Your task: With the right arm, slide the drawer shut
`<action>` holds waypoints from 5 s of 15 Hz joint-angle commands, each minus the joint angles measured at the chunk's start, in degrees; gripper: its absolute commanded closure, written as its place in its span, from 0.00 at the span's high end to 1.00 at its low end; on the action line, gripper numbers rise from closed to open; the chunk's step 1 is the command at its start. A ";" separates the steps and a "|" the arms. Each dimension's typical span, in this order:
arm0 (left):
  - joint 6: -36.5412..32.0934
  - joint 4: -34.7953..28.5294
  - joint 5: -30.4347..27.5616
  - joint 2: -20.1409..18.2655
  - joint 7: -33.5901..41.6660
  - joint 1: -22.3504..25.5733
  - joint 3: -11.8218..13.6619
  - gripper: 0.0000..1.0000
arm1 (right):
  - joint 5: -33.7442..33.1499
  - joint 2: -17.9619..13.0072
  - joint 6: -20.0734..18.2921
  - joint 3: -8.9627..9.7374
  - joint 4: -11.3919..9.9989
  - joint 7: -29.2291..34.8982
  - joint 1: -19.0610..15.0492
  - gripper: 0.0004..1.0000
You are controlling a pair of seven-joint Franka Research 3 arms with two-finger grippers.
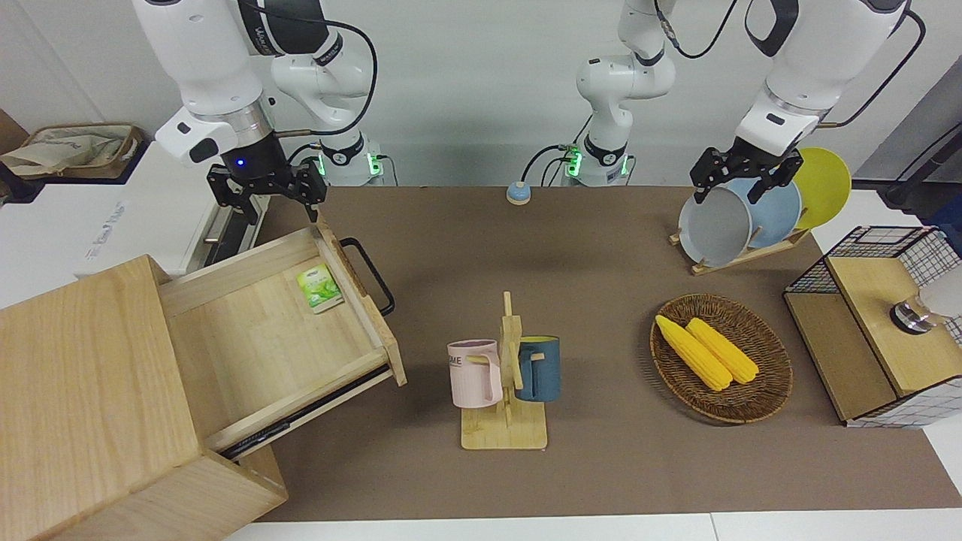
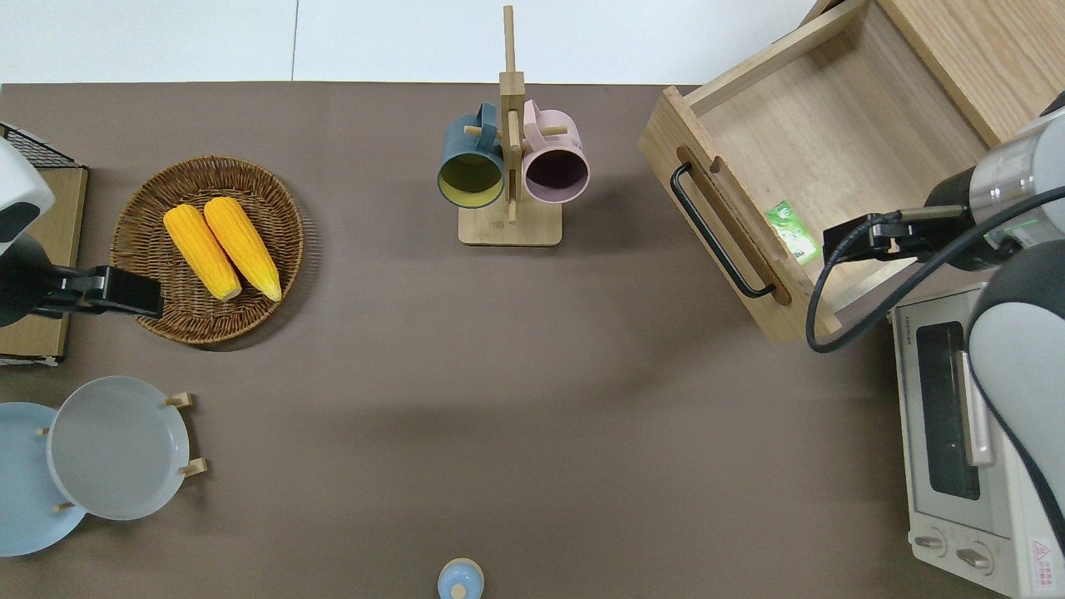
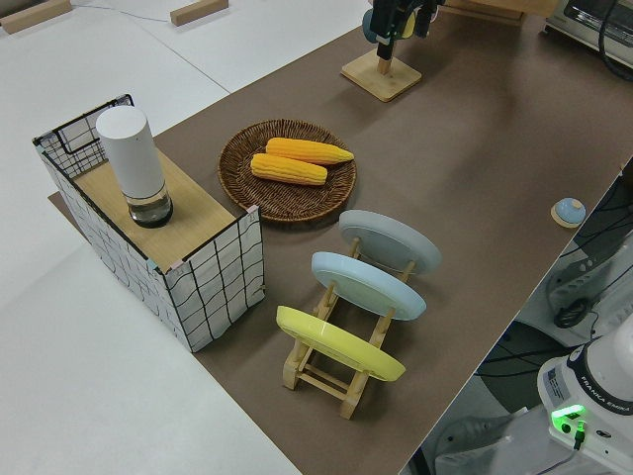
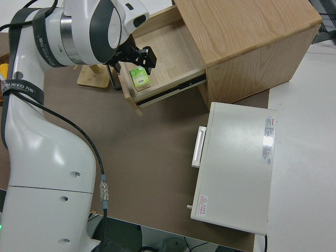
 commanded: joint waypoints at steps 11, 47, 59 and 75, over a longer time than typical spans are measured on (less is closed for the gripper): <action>-1.13 1.49 0.98 0.65 0.56 0.22 -0.37 0.99 | 1.37 -0.54 -3.94 0.79 0.01 -1.63 -2.36 0.99; -1.13 1.49 0.98 0.65 0.56 0.22 -0.37 0.99 | 1.01 -1.68 -4.12 0.70 6.17 9.60 4.66 0.00; -1.13 1.49 0.98 0.65 0.56 0.22 -0.37 0.99 | -1.27 3.41 -0.87 1.05 5.29 42.11 16.70 0.00; -1.13 1.49 0.98 0.65 0.56 0.22 -0.37 0.99 | -4.59 11.85 13.45 0.09 -2.97 73.61 17.76 0.00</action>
